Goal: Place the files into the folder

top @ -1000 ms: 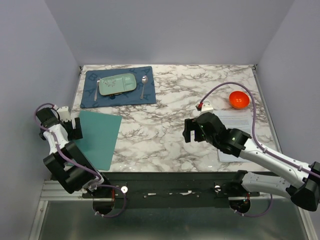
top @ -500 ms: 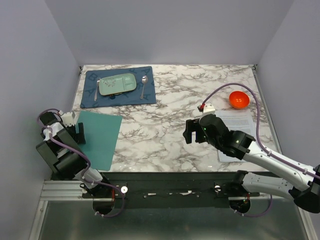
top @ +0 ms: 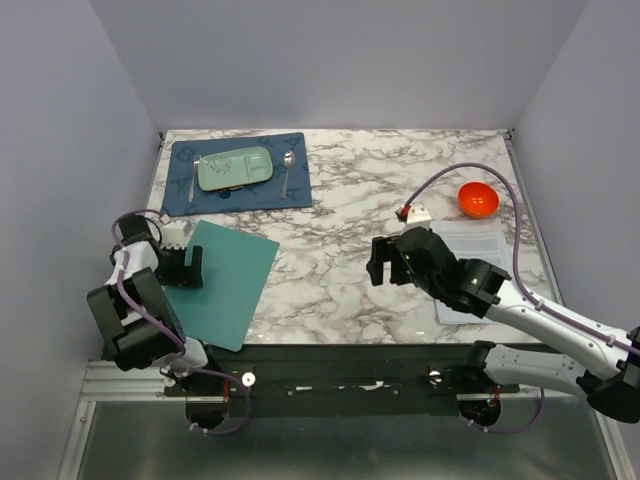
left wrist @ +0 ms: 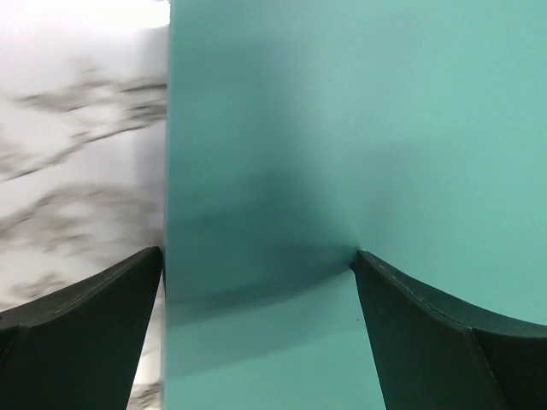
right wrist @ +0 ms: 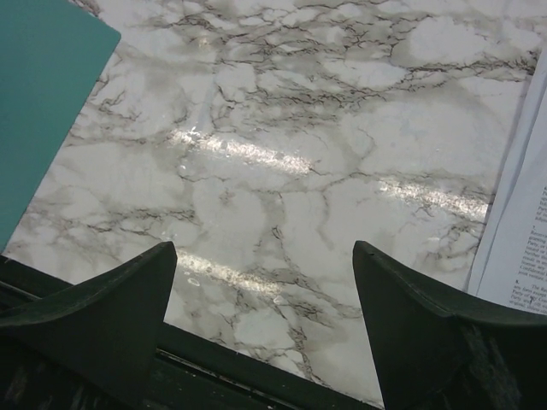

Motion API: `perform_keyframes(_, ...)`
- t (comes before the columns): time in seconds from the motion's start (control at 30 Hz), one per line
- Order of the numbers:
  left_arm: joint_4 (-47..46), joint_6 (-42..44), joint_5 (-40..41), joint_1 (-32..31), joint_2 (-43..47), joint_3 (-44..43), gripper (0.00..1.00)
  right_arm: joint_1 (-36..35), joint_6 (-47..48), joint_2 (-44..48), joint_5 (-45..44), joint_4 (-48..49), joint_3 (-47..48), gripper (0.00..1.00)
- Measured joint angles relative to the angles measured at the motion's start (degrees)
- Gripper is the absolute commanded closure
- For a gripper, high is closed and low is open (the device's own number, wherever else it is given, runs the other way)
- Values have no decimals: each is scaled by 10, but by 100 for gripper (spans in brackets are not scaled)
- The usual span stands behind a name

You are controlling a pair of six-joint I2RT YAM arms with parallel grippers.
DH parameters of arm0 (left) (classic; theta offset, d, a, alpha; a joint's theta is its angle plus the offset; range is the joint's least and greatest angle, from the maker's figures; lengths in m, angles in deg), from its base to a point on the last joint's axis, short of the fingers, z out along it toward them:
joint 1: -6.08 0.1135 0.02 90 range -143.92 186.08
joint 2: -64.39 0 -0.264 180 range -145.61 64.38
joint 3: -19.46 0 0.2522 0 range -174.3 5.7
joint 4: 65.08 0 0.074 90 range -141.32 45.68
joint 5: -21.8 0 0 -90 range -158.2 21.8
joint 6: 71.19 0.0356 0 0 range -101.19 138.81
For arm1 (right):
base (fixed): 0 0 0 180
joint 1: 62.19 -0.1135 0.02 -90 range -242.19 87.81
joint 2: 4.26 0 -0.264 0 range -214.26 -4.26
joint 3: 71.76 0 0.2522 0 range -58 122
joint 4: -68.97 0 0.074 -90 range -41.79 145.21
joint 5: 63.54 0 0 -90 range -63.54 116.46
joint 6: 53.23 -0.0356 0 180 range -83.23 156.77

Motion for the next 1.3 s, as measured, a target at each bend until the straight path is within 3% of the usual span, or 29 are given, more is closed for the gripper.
perform_keyframes(0.13,20,1,-5,-68,24,13,1,-1,-14,-25,0,-2,0,8)
perform_keyframes(0.33,56,3,-24,-120,31,3,1,-1,-48,-99,25,14,-1,10)
perform_keyframes(0.5,73,0,-34,-189,34,-15,1,-9,-83,-186,81,80,-5,11)
perform_keyframes(0.83,118,-10,-79,-265,41,-57,1,-23,-137,-320,150,169,28,12)
perform_keyframes(1.07,158,9,-79,-271,71,-78,1,-24,-172,-388,181,216,50,14)
perform_keyframes(1.3,158,72,-6,-201,147,-110,1,-24,-186,-424,196,239,75,15)
